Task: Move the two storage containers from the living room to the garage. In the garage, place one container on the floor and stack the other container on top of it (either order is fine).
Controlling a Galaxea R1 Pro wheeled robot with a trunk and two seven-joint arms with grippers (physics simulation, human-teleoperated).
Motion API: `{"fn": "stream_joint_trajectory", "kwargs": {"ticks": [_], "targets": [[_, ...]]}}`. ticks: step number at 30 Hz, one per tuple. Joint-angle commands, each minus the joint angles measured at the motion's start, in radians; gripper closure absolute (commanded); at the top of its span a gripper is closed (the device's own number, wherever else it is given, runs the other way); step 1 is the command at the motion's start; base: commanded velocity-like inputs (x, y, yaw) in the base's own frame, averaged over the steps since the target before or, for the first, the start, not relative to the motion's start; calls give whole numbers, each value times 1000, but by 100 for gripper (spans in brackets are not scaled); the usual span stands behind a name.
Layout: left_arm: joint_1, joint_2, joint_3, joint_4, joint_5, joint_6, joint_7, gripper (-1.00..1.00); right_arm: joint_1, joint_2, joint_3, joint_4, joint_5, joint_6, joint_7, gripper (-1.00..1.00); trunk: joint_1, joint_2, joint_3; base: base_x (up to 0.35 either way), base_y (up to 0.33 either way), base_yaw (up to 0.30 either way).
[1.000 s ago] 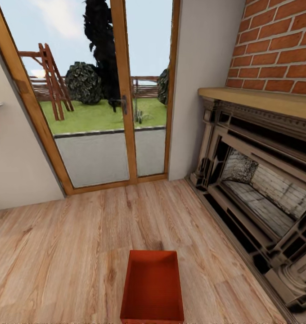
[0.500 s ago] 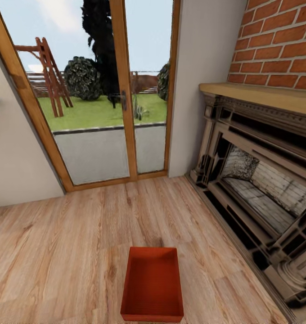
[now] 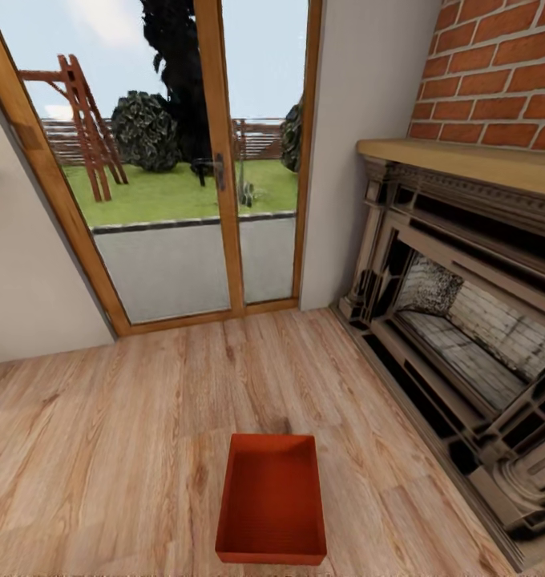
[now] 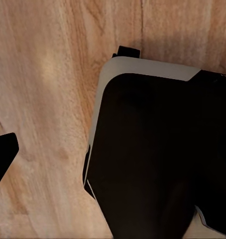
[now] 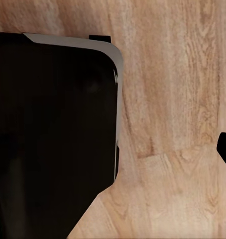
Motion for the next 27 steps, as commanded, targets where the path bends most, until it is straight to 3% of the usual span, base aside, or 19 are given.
{"fn": "stream_joint_trajectory", "kwargs": {"ticks": [1,27], "targets": [[-1,0,-9,0,7,-2,2,-100,-1,0,8,3,-7,-6,-2,-100,0,-1,-3,0,0,0],[-1,0,-8,0,6,-2,2,-100,-1,2,12,3,-4,35,-3,-100,0,-1,-44,0,0,0]]}}
